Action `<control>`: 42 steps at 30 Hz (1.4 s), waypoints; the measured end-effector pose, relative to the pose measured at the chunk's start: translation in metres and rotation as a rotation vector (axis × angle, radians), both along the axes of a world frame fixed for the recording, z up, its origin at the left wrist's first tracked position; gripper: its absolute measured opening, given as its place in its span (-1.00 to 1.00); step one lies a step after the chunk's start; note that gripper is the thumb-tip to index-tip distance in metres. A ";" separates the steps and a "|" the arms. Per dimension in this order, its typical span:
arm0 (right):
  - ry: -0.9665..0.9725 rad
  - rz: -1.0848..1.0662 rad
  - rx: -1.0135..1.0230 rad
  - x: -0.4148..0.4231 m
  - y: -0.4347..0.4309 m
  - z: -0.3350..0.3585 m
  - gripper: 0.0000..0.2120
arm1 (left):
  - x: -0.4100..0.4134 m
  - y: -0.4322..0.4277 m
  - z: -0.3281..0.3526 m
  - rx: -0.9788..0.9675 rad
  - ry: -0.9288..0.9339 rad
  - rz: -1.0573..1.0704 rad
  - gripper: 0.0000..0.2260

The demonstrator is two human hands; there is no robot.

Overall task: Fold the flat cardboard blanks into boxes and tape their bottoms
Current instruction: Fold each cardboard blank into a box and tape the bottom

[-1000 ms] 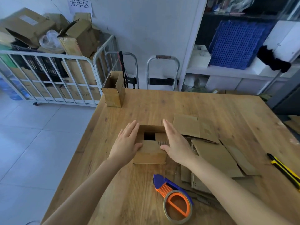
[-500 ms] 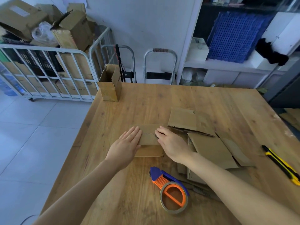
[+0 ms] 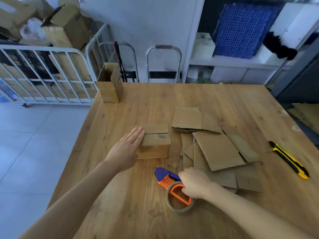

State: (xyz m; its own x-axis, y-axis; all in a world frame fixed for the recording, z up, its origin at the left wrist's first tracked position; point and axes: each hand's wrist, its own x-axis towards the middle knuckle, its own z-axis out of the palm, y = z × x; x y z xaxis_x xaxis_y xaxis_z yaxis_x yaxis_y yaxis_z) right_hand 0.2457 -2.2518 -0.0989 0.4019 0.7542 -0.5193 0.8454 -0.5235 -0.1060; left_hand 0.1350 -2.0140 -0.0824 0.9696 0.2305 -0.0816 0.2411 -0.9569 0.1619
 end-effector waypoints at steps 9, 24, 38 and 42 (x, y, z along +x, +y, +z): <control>0.383 -0.275 0.211 0.021 -0.005 0.043 -0.85 | 0.000 0.004 0.001 -0.133 -0.047 0.035 -0.30; 0.439 -0.380 0.837 0.097 0.083 0.105 -0.60 | 0.006 0.023 0.002 -0.177 0.027 -0.037 -0.34; 0.194 -0.102 0.819 0.095 0.091 0.077 -0.56 | 0.018 0.017 0.037 -0.999 -0.470 0.634 -0.69; 0.173 -0.083 0.804 0.093 0.092 0.079 -0.55 | 0.030 0.020 0.052 -1.579 -0.418 0.936 -0.64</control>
State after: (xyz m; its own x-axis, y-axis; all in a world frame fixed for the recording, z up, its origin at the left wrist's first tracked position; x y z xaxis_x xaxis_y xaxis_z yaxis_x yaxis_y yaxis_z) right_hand 0.3385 -2.1597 -0.0195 0.4365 0.8934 0.1065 0.7449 -0.2925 -0.5996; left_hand 0.1646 -1.9943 -0.0309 0.6030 0.5854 -0.5420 0.2453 0.5104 0.8242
